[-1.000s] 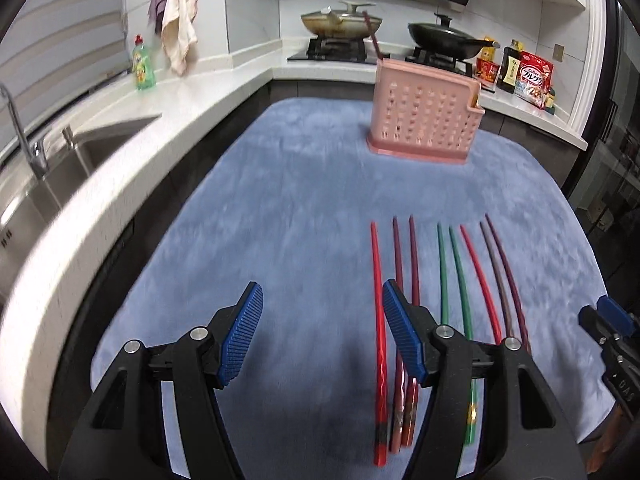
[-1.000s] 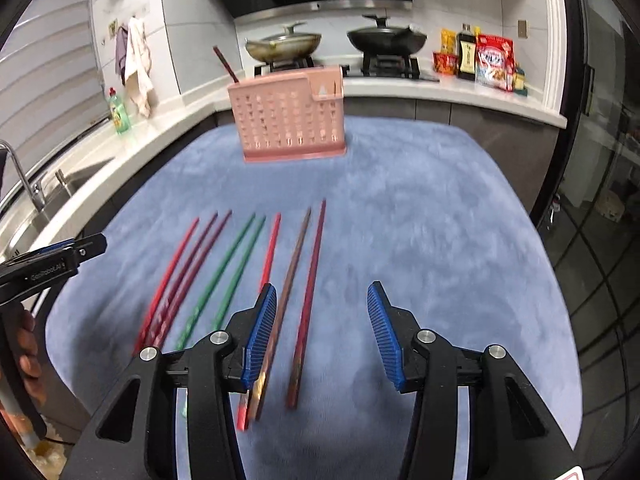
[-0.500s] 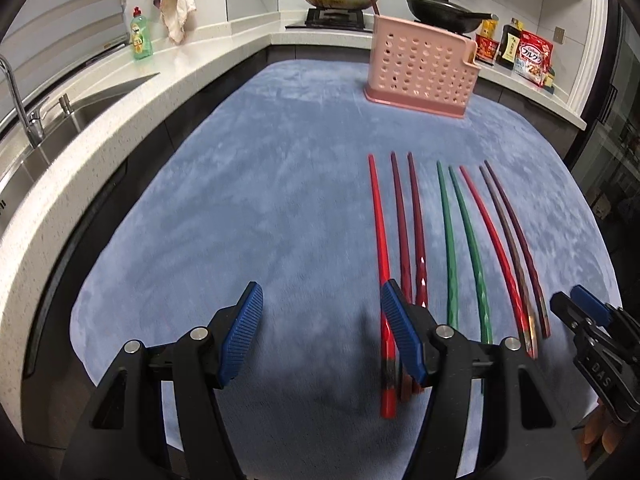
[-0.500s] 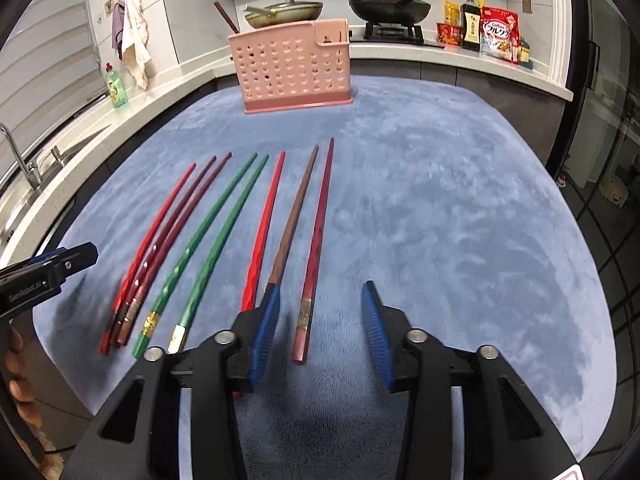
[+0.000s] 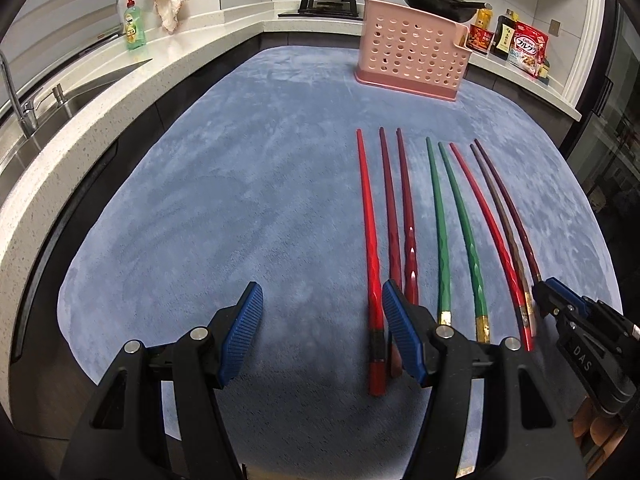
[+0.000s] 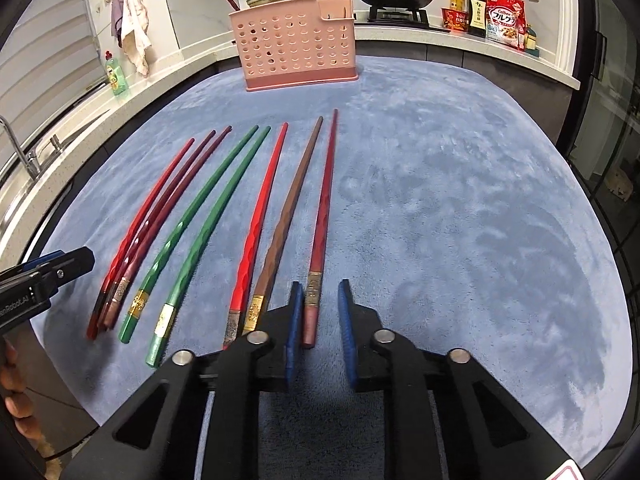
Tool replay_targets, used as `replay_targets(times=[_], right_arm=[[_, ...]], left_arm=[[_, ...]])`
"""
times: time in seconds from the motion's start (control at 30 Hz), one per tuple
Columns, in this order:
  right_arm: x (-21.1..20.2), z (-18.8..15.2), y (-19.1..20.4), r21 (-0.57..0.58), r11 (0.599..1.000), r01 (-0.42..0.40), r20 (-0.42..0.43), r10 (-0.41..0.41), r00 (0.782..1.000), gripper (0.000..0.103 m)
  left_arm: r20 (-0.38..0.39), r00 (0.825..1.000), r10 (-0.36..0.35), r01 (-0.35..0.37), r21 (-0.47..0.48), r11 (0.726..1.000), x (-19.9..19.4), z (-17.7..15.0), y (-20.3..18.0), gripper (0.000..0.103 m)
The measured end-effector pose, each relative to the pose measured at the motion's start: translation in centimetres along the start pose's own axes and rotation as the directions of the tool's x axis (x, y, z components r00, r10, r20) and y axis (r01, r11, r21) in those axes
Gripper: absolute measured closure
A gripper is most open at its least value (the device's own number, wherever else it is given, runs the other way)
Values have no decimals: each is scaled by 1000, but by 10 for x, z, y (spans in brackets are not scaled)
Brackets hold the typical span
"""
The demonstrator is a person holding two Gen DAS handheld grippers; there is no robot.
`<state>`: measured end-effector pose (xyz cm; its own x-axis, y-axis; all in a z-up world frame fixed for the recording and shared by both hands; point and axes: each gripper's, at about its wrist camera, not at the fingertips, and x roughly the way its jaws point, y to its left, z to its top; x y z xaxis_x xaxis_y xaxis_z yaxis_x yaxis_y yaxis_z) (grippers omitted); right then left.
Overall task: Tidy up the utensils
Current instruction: 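Grasp a dark red chopstick with the right tool while the left tool grasps a red chopstick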
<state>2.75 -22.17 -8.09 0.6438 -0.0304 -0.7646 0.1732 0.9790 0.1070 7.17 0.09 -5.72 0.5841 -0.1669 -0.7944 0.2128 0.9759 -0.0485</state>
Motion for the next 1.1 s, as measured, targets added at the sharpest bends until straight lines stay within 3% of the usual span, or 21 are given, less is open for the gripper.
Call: replay_targets(times=[0.03, 0.37, 0.9, 1.0, 1.1], right_arm=[[0, 0, 0, 1, 1000, 1, -2, -1, 1000, 96], [-4, -5, -5, 25, 1000, 1, -7, 0, 1000, 96], [-5, -9, -6, 34, 999, -4, -8, 5, 1000, 96], [-5, -9, -6, 34, 999, -5, -8, 5, 1000, 96], [-5, -9, -6, 35, 999, -7, -8, 7, 1000, 96]], left_arm=[[-2, 1000, -4, 4, 0, 1000, 0, -1, -1, 44], [-36, 999, -19, 20, 6, 1000, 8, -11, -6, 44], [-55, 998, 26, -24, 30, 999, 12, -26, -7, 46], [-55, 998, 22, -21, 29, 999, 10, -26, -7, 53], [-55, 998, 14, -13, 18, 1000, 7, -26, -4, 70]])
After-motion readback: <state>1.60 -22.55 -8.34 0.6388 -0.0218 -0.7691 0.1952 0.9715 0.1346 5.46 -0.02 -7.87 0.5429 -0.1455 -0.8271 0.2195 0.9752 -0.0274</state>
